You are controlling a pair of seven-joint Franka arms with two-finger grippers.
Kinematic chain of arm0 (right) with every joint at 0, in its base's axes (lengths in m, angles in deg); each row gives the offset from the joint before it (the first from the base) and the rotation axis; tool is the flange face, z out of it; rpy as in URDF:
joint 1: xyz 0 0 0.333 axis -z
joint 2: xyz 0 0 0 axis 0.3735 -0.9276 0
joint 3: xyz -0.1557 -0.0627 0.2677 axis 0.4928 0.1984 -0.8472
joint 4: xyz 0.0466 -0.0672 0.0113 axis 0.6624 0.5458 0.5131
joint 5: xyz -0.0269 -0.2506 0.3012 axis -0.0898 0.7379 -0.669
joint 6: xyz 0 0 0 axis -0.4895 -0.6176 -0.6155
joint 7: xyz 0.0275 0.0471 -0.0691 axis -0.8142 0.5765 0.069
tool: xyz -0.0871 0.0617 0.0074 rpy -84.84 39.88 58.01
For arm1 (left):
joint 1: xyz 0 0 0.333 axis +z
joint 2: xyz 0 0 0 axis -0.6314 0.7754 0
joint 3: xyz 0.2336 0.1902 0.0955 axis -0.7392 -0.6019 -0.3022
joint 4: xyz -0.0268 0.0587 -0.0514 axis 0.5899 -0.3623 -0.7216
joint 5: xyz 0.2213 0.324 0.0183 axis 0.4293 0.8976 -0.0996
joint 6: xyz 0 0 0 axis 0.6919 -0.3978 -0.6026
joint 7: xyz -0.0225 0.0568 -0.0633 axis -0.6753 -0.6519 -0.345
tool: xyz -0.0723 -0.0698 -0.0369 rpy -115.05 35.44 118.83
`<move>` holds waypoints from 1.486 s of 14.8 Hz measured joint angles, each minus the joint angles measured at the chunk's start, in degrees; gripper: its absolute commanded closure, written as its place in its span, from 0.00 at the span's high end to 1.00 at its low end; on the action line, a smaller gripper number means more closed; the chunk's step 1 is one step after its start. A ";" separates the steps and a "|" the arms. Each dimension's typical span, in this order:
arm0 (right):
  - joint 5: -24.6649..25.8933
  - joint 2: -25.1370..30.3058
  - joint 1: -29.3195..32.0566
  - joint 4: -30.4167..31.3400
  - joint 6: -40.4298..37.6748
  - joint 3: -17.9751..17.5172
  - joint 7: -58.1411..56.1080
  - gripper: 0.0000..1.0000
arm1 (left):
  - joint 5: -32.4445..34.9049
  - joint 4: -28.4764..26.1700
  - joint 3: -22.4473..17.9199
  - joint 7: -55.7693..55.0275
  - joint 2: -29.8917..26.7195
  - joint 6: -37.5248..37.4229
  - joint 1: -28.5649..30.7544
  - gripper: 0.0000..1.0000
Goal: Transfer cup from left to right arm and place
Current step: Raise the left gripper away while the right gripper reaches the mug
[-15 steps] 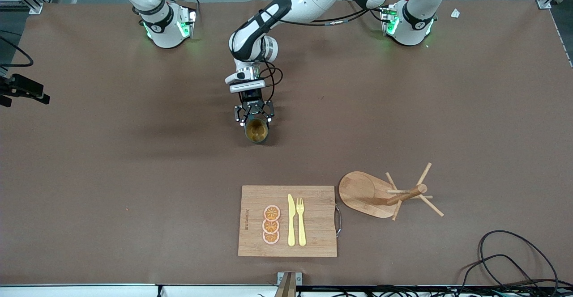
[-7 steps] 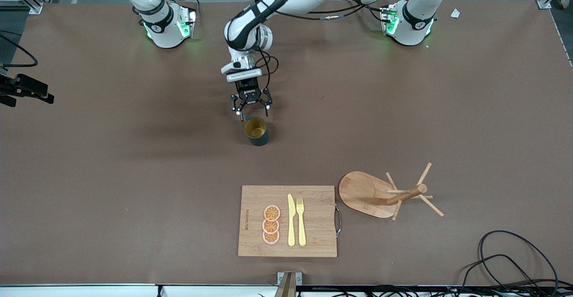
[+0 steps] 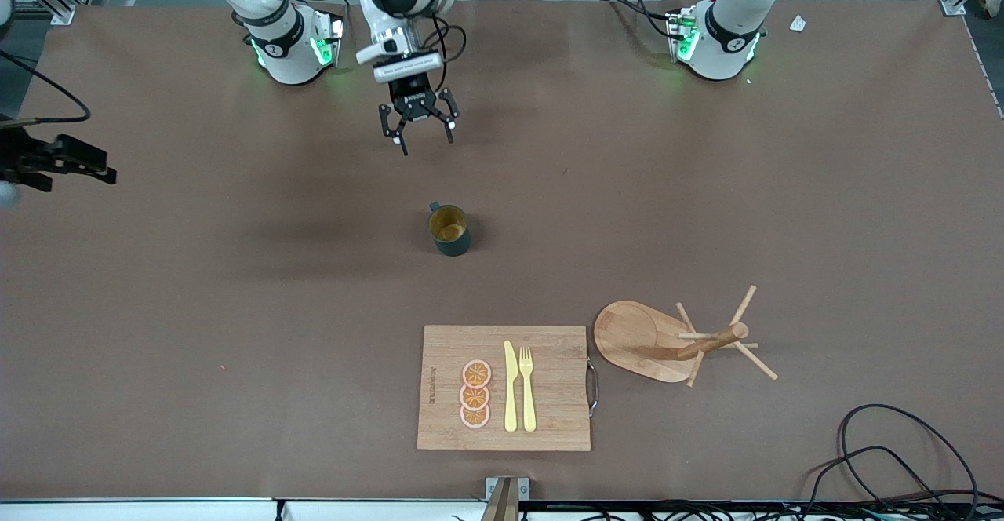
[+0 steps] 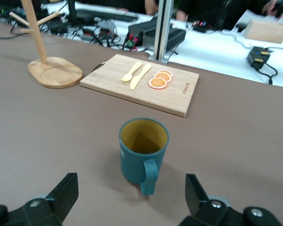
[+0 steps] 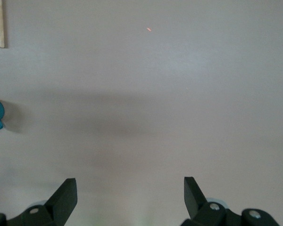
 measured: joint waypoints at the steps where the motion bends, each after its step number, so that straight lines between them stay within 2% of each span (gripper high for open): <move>1: -0.03 1.53 -1.53 2.96 2.35 -0.06 0.02 1.00 | -3.20 0.11 -0.11 1.91 -2.76 -0.14 1.00 1.00; 4: -0.07 5.28 -6.48 11.55 10.53 -0.36 2.07 1.00 | -15.32 0.50 -0.38 8.58 -11.14 -0.28 7.51 1.00; 9: -0.08 5.88 -14.51 20.10 21.83 -0.80 13.68 1.00 | -37.94 0.76 -0.43 30.54 -24.87 -0.01 25.40 1.00; 11: -0.08 5.85 -17.85 22.91 24.99 -0.87 18.06 1.00 | -44.70 0.57 -0.47 38.27 -28.95 -0.64 32.79 1.00; 13: -0.08 5.80 -21.24 25.67 28.77 -0.88 22.20 1.00 | -49.28 0.17 -0.48 47.60 -31.42 -2.27 39.58 1.00; 16: 0.08 4.37 -26.92 28.49 33.72 -0.90 29.20 1.00 | -53.79 -0.29 -0.35 61.04 -32.27 -2.71 49.43 1.00; 19: 0.61 0.57 -31.73 28.94 38.02 -0.89 35.42 1.00 | -55.78 -0.28 -0.34 76.63 -33.48 -6.48 57.64 1.00; 22: 2.72 -5.00 -36.33 28.94 42.96 -0.85 42.74 1.00 | -58.11 -0.65 -0.43 88.36 -36.56 -9.59 62.85 1.00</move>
